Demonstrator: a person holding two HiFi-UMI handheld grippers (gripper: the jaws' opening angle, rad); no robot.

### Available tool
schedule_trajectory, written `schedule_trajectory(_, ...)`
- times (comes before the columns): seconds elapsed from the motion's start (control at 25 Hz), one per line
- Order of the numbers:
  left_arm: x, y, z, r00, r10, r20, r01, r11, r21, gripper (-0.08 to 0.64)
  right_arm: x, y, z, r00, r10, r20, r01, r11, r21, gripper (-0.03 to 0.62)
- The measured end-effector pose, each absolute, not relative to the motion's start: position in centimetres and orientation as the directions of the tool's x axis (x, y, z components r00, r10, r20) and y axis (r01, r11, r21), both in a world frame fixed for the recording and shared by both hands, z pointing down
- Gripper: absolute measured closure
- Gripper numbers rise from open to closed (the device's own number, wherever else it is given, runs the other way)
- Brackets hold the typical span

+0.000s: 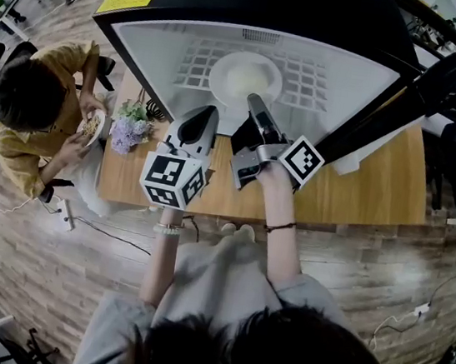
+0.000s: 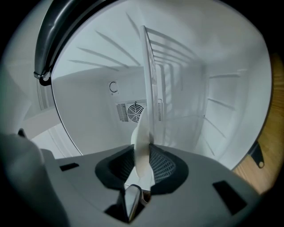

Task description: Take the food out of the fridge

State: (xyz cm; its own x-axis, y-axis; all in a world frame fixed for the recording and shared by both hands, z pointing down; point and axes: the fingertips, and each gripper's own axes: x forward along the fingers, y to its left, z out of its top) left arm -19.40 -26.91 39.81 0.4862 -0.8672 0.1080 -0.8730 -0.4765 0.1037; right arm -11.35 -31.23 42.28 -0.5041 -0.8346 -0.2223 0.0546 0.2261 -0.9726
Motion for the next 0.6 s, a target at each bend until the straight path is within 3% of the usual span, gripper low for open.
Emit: schedule_trajectory(0.6,-19.68,-26.72,39.58,0.483,-0.869,0.109,-0.875,-0.474,0.096,0.552,-11.53,-30.97,42.40,-0.512,-0.834,-0.204,0.079,0.191,-0.978,0.512)
